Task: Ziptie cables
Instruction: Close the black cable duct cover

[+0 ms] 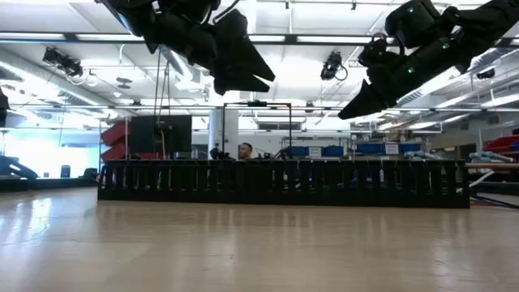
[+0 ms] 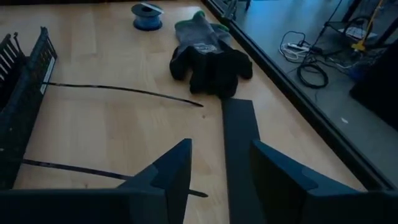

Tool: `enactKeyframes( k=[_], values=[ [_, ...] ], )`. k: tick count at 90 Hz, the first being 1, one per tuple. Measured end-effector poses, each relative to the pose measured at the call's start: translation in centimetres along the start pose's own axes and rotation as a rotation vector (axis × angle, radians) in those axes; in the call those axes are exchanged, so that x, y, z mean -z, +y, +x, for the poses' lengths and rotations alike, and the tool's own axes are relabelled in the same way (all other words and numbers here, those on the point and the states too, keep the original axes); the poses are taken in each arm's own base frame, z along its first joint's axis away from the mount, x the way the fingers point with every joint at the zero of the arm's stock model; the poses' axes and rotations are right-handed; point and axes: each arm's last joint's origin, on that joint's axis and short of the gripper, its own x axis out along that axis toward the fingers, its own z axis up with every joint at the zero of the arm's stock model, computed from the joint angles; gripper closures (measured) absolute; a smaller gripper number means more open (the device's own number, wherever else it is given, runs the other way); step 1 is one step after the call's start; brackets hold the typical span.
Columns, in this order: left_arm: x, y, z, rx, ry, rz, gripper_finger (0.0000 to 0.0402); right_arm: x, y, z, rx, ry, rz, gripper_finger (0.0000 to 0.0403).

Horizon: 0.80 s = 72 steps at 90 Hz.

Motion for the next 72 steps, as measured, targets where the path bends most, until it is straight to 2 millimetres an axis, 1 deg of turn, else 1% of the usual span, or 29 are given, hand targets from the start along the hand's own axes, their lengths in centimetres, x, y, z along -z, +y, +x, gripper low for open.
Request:
enactKeyframes(
  k=[18, 29, 38, 51, 61, 72],
  values=[
    [-0.3, -0.2, 0.0, 0.074, -0.081, 0.022, 0.0188, 0.0, 0.0, 0.0, 0.0, 0.0, 0.0, 0.0248],
    [0.6, -0.2, -0.1, 0.088, -0.16, 0.024, 0.0188, 0.0, 0.0, 0.0, 0.0, 0.002, -0.003, 0.0248],
    [1.2, 0.3, -0.4, 0.08, -0.239, 0.001, 0.0188, 0.0, 0.0, 0.0, 0.0, 0.004, -0.024, 0.0248],
    [1.8, 1.1, -1.3, 0.065, -0.347, -0.045, 0.0188, 0.0, 0.0, 0.0, 0.0, 0.004, -0.028, 0.0249],
    [2.3, 1.4, -2.3, 0.072, -0.416, -0.065, 0.0188, 0.1, 0.0, 0.0, -0.001, 0.008, -0.029, 0.0248],
    [3.1, 1.3, -3.0, 0.073, -0.409, -0.067, 0.0188, 0.2, 0.0, 0.0, 0.0, 0.018, -0.03, 0.0248]
  ],
)
